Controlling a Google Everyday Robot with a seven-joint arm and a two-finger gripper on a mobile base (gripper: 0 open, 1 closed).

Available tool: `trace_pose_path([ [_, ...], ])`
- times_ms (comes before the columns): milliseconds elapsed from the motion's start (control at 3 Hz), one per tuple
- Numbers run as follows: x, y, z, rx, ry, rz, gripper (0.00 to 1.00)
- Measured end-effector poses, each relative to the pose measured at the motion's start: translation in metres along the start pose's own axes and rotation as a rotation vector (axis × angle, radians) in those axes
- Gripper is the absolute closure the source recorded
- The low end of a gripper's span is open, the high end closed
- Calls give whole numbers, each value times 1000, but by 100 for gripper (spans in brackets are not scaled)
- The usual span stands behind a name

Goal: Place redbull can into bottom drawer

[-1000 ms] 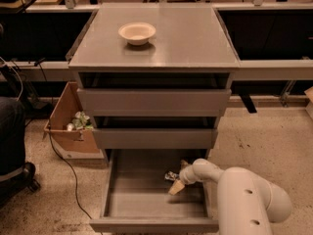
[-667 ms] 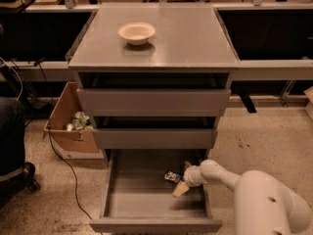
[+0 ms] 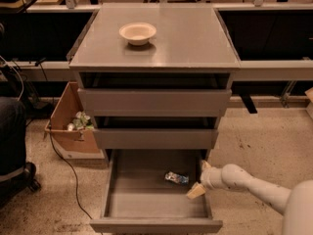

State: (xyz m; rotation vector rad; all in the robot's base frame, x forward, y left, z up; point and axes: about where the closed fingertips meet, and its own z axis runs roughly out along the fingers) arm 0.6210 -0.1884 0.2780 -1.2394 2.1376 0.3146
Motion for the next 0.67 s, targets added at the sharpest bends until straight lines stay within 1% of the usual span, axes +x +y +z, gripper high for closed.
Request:
trace_pose_path([
  [333, -28, -13, -68, 122, -5, -65, 0],
  [667, -30, 25, -75, 79, 8, -92, 0],
])
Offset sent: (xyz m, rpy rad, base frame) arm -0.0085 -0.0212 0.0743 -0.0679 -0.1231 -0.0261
